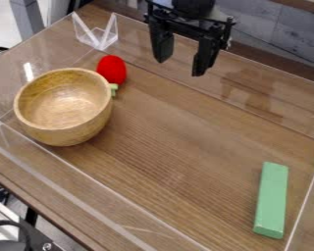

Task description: Move the red fruit to the right

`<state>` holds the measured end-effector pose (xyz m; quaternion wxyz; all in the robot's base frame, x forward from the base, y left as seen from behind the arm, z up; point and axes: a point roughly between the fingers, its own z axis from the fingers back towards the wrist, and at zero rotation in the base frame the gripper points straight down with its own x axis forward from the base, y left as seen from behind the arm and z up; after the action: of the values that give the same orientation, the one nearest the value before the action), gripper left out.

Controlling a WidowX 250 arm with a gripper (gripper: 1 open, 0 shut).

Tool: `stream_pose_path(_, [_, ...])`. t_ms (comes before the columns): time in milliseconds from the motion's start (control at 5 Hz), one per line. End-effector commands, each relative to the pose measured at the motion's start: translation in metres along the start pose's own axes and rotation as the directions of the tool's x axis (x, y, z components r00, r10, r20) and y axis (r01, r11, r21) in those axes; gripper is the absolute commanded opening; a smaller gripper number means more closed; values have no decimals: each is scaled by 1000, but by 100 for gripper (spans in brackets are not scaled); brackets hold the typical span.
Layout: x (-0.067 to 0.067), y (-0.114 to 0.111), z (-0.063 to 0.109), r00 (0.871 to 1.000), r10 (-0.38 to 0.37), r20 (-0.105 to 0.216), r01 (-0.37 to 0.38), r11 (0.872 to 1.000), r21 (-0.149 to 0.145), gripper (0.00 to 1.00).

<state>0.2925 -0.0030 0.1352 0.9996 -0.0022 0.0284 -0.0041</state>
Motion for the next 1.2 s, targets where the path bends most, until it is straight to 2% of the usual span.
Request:
stream_pose_path(0, [0, 6, -7, 999, 31, -12, -31, 1000, -2, 100])
stream_pose_path(200, [2, 27, -8, 993, 118, 7, -117, 993, -10, 100])
stream_pose_path(400, [4, 63, -6, 966, 257, 42, -256, 966, -28, 100])
stream_pose_path(600, [9, 100, -7, 936, 344, 70, -341, 939, -46, 100])
stream_pose_path(800, [17, 128, -13, 908, 410, 86, -405, 912, -67, 100])
stream_pose_path(1000, [25, 138, -21, 879, 467, 97, -461, 884, -82, 100])
